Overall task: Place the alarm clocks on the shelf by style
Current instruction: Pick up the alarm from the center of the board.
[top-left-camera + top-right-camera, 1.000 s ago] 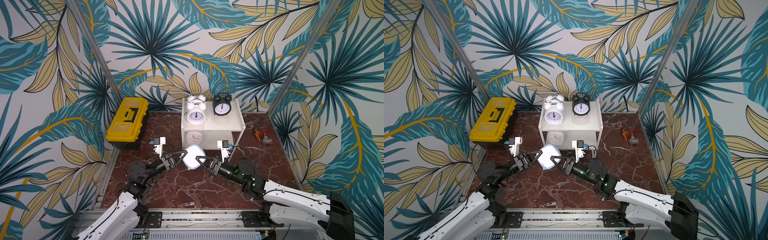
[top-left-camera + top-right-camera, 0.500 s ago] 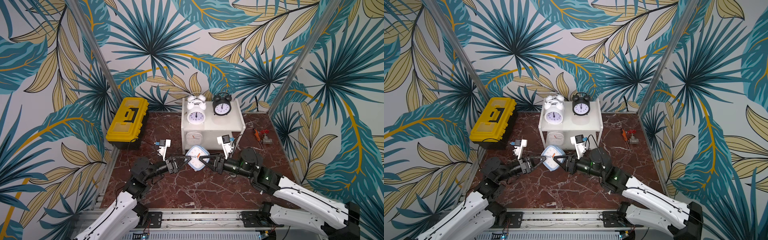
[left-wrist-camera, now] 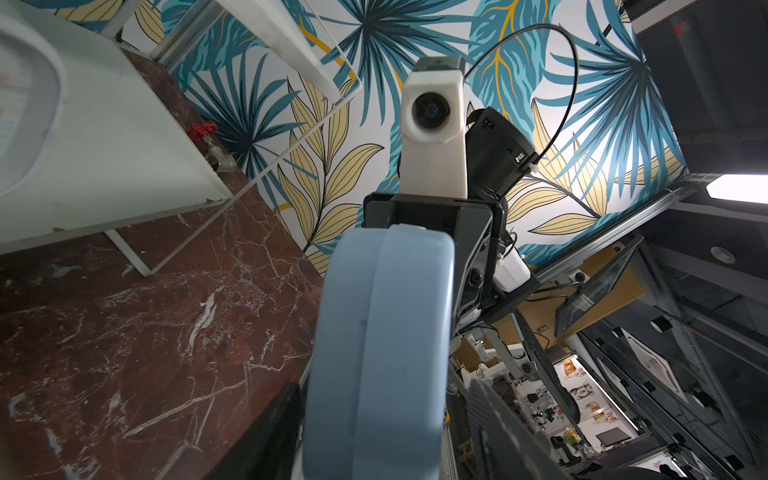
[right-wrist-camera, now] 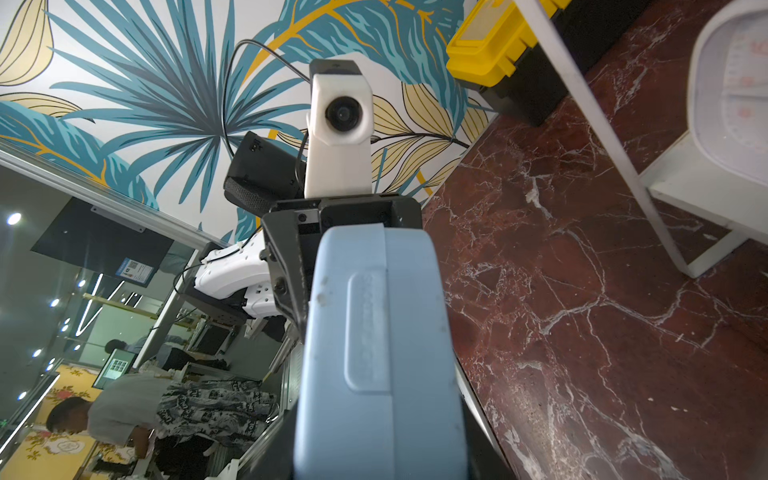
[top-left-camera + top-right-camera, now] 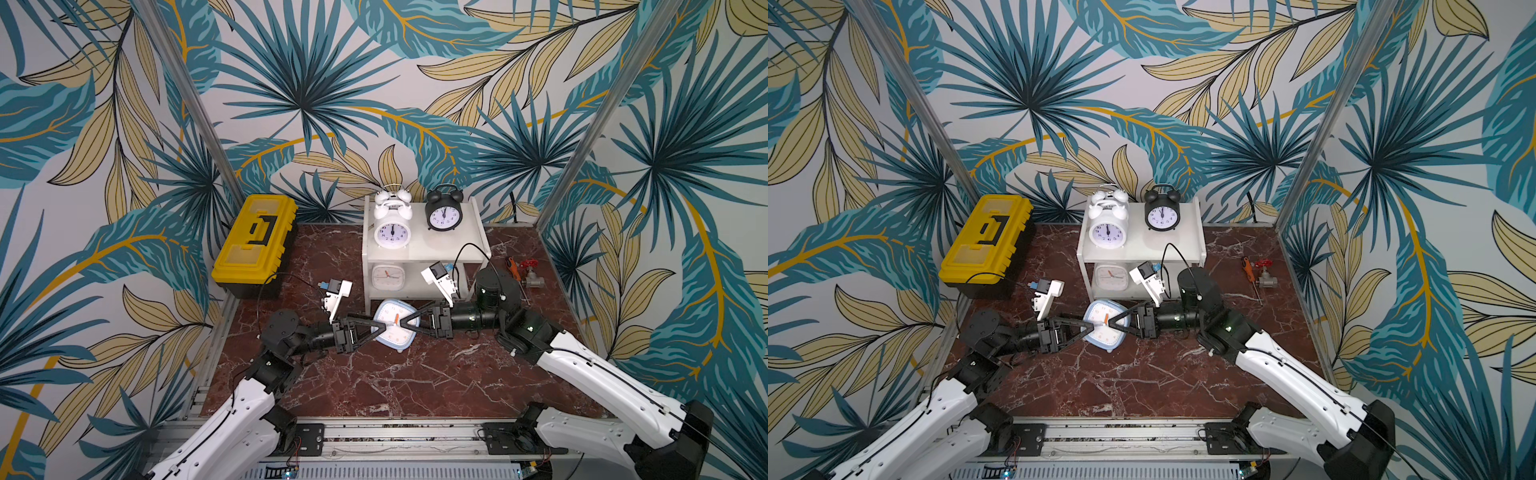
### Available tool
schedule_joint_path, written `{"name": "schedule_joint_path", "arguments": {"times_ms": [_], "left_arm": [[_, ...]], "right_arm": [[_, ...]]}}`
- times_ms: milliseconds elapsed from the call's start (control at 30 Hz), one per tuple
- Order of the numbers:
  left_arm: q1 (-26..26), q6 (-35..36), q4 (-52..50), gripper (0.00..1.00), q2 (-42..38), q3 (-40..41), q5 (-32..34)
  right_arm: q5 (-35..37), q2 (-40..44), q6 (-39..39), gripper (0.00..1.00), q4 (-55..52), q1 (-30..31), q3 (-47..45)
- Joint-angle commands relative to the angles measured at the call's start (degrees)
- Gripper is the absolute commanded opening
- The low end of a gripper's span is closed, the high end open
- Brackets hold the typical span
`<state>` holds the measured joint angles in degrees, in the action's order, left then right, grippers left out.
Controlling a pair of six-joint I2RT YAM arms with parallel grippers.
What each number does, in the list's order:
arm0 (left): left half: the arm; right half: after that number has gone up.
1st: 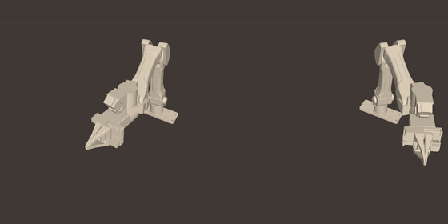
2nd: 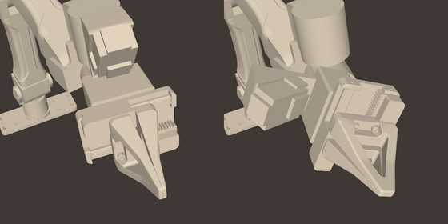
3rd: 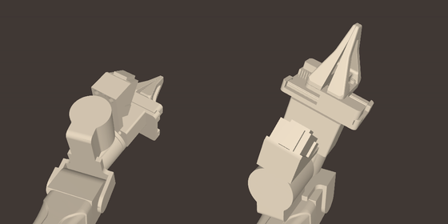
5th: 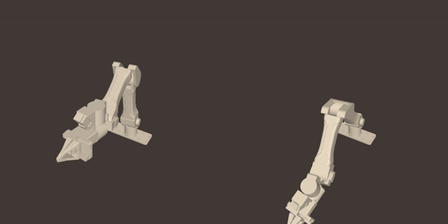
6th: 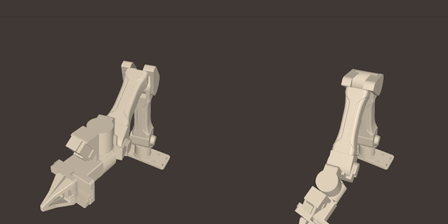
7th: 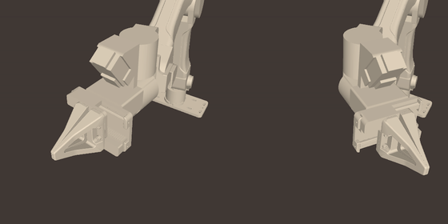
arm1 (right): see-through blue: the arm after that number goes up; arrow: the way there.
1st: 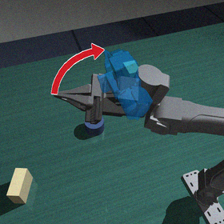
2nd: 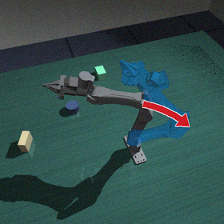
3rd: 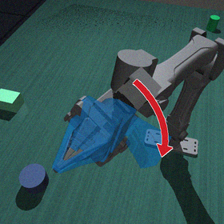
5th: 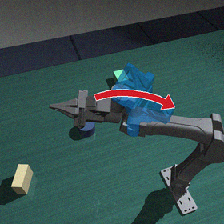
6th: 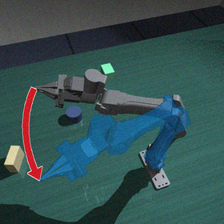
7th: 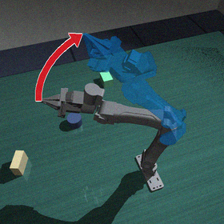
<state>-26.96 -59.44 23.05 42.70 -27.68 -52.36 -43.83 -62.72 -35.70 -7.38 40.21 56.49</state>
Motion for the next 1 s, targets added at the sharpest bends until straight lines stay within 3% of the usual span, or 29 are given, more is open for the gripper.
{"name": "schedule_joint_path", "arguments": {"times_ms": [0, 167, 300, 367, 433, 567, 767, 967], "left_arm": [[0.1, 0.5, 1.9, 0.54, -0.3, -2.8, -1.6], [0.2, 0.6, 3.3, 0.38, -0.4, -2.2, -0.9], [0.2, 1.6, 3.0, 0.31, -0.2, -2.2, 0.5], [0.2, 0.9, 4.9, 0.27, -0.2, -1.6, 1.5], [0.2, -0.2, 6.7, 0.26, -0.1, -0.7, 2.8], [0.2, -2.6, 10.9, 0.26, -0.3, 1.8, 5.2], [0.1, -7.0, 18.7, 0.24, -0.3, 5.8, 9.1], [0.2, -6.9, 18.2, 0.23, -0.3, 5.9, 9.0]], "right_arm": [[-4.7, -0.8, 1.1, 0.18, 0.5, -0.9, 1.2], [-4.3, -1.1, 1.0, 0.19, 0.5, -0.9, 1.2], [-3.1, -1.0, 0.7, 0.24, 0.6, -0.9, 1.2], [-1.9, -0.9, 0.5, 0.37, 0.5, -0.9, 1.3], [0.3, -0.3, -0.7, 0.57, 1.5, -0.9, 1.0], [9.0, 4.2, -6.8, 0.72, 12.0, -0.3, -5.9], [23.2, 9.7, -13.4, 0.74, 28.3, 3.1, -17.9], [24.6, 7.9, -13.4, 0.68, 30.2, 5.5, -17.9]]}}
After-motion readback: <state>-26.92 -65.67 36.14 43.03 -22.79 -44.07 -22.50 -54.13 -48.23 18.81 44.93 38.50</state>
